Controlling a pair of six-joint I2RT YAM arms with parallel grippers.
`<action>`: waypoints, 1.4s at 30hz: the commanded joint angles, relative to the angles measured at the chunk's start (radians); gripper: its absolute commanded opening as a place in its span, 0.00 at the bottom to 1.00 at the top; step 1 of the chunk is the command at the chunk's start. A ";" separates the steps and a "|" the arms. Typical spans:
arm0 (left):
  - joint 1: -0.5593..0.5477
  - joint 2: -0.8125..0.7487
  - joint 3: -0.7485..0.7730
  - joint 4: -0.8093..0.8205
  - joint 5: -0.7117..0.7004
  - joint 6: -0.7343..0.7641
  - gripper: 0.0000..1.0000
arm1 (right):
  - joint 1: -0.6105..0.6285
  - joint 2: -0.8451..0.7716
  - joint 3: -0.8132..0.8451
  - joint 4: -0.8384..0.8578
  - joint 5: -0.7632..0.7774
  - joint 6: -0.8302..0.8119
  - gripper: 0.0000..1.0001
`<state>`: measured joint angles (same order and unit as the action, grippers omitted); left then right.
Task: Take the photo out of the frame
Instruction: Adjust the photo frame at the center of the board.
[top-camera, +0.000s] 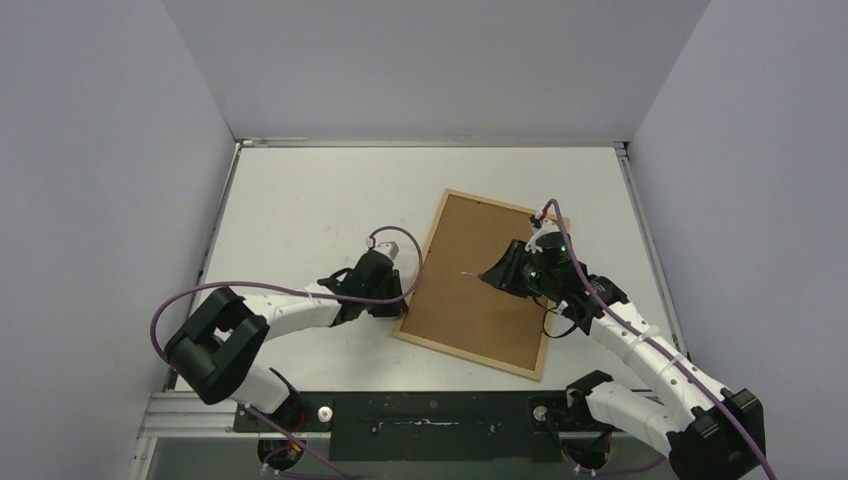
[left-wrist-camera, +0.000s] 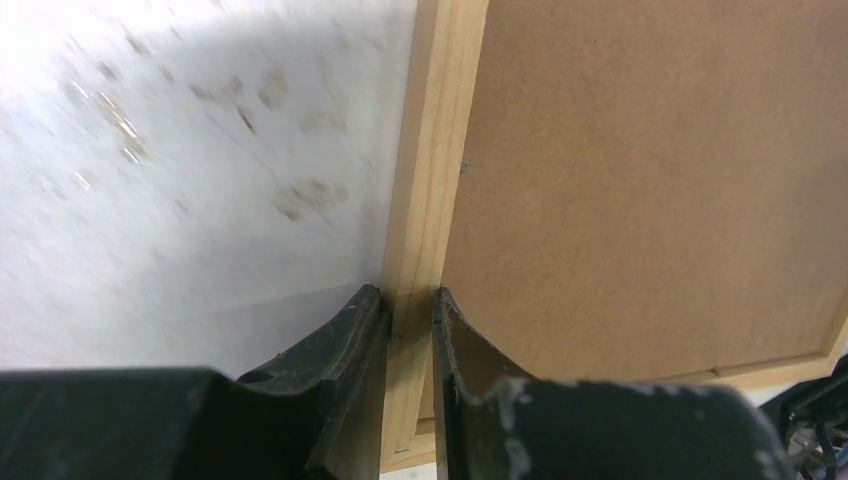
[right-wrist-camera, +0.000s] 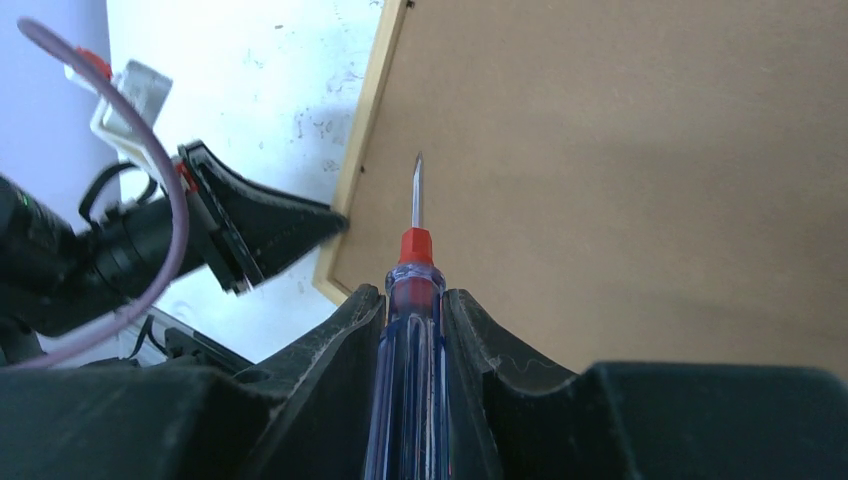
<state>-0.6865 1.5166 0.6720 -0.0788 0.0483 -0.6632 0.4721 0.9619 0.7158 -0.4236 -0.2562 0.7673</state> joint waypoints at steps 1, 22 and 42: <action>-0.141 -0.024 -0.155 -0.117 -0.081 -0.178 0.00 | 0.004 0.007 -0.062 0.196 -0.082 0.051 0.00; -0.452 -0.286 -0.328 -0.162 -0.288 -0.490 0.50 | 0.082 0.063 -0.159 0.277 -0.117 0.056 0.00; -0.650 -0.126 -0.276 -0.339 -0.512 -0.768 0.38 | 0.197 0.070 -0.162 0.275 -0.027 0.072 0.00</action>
<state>-1.3281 1.3159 0.4763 -0.1471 -0.5022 -1.4181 0.6571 1.0477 0.5388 -0.1883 -0.3099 0.8352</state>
